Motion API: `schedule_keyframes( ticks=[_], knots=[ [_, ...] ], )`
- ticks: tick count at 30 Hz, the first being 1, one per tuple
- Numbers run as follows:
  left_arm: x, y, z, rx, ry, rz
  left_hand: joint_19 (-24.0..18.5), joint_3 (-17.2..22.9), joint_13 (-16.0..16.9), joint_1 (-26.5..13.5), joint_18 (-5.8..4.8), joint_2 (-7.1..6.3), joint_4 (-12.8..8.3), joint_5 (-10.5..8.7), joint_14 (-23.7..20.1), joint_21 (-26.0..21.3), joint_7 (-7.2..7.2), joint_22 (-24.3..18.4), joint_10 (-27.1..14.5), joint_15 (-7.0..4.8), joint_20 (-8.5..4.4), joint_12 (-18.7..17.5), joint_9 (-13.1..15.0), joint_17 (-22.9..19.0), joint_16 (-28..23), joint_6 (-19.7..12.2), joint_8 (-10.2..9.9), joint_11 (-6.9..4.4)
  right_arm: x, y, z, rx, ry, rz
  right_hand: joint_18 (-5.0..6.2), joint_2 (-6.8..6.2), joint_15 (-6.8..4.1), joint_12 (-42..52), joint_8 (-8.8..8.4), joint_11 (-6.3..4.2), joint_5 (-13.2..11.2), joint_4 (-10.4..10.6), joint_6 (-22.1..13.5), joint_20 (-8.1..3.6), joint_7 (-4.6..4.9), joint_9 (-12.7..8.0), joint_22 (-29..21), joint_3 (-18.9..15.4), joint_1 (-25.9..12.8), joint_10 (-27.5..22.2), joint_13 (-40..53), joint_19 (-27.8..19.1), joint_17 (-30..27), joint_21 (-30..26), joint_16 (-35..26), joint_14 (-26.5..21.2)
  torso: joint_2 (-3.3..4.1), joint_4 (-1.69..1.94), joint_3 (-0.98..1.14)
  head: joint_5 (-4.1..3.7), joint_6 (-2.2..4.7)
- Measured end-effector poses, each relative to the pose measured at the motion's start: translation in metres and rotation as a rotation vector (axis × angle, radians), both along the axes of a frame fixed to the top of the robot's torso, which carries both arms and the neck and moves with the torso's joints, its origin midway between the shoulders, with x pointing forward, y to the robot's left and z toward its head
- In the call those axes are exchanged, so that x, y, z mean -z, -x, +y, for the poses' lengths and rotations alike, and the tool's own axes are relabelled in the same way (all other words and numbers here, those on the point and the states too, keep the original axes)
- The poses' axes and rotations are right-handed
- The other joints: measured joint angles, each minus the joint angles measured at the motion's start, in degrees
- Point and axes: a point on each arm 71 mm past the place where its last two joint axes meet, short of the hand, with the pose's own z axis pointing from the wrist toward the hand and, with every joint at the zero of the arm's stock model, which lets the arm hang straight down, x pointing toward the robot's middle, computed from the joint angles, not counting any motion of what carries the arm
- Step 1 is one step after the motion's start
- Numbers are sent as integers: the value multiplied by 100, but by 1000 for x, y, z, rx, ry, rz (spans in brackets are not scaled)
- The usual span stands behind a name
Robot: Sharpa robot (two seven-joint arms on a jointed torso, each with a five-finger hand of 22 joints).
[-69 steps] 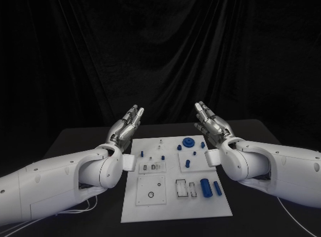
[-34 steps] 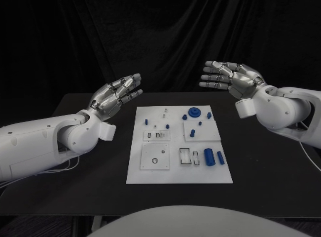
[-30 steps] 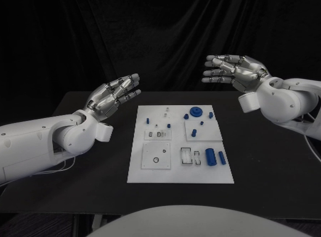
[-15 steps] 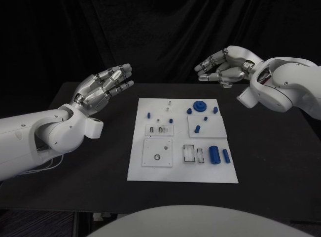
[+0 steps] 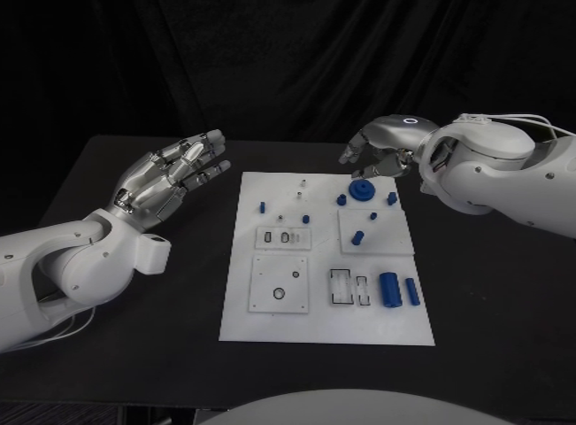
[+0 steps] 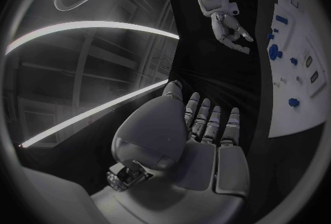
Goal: Assemble the parts on the task board
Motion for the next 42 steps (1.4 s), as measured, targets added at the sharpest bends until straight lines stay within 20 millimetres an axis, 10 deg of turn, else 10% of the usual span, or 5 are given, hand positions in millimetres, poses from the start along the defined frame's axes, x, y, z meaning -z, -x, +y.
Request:
schedule_keyframes(
  ticks=[7, 16, 42],
  knots=[
    [-3, 3, -3, 10, 16, 4, 0, 0, 0, 22, 0, 23, 0, 0, 0, 0, 0, -1, 0, 0, 0, 0, -1, 0, 0, 0, 0, 0, 4, 2, 1, -6, 102, -39, 1, -75, 0, -189, -118, 0, -83, -32, -99, 0, -29, -2, 21, 64, -76, 0, -1, 0, -1, 0, 0, 0, 233, 114, -51, -194, 197],
    [-3, 4, -5, 18, 26, 10, 0, 16, -1, 22, 0, 22, -16, 25, 0, -1, 0, -1, 0, -1, 0, 0, -1, 0, 0, 0, 0, 0, 12, 3, -4, 2, 152, -36, 1, -106, 0, -251, -193, 21, -83, -64, -184, 0, -80, -12, 30, 127, -106, 21, -1, 0, -16, 0, 0, 0, 427, 181, -61, -296, 353],
    [-2, 2, -6, 33, 36, 14, 0, 46, -7, 74, 0, 15, -47, 69, -21, -1, 0, 0, -41, 20, 0, -24, -2, 0, 0, -42, 0, 40, 34, 3, -7, 1, 163, -20, 3, -298, 32, -466, -124, 51, 1089, 9, 409, 10, -82, 303, 67, 838, -199, 729, 23, 10, -5, 22, -26, 32, 385, 168, -68, -243, 181]
  ],
)
